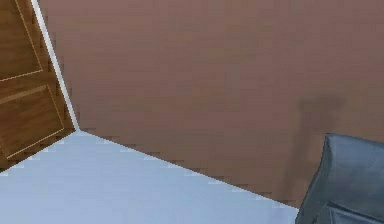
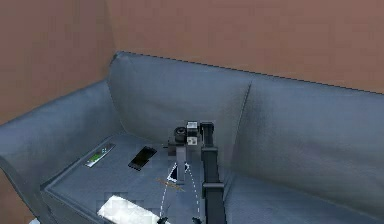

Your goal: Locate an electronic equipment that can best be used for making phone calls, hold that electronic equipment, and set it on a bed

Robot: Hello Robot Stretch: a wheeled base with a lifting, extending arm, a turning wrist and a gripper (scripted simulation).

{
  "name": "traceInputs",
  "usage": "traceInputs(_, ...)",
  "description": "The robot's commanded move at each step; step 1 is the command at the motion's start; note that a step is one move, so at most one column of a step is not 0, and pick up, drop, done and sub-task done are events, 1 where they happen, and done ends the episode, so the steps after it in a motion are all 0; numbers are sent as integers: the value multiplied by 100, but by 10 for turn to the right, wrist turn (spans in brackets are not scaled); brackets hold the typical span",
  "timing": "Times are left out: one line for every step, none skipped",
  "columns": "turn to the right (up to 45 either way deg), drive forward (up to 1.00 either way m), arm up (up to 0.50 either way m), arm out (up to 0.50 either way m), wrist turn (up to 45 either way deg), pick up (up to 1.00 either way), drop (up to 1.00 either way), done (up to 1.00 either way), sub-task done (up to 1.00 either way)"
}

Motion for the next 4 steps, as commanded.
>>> traceInputs(0, 0, 0, 0, 450, 0, 0, 0, 0)
traceInputs(0, 0, 0, 0, 450, 0, 0, 0, 0)
traceInputs(0, 0, 0, 0, 450, 0, 0, 0, 0)
traceInputs(0, 0, 0, 0, 330, 0, 0, 0, 0)
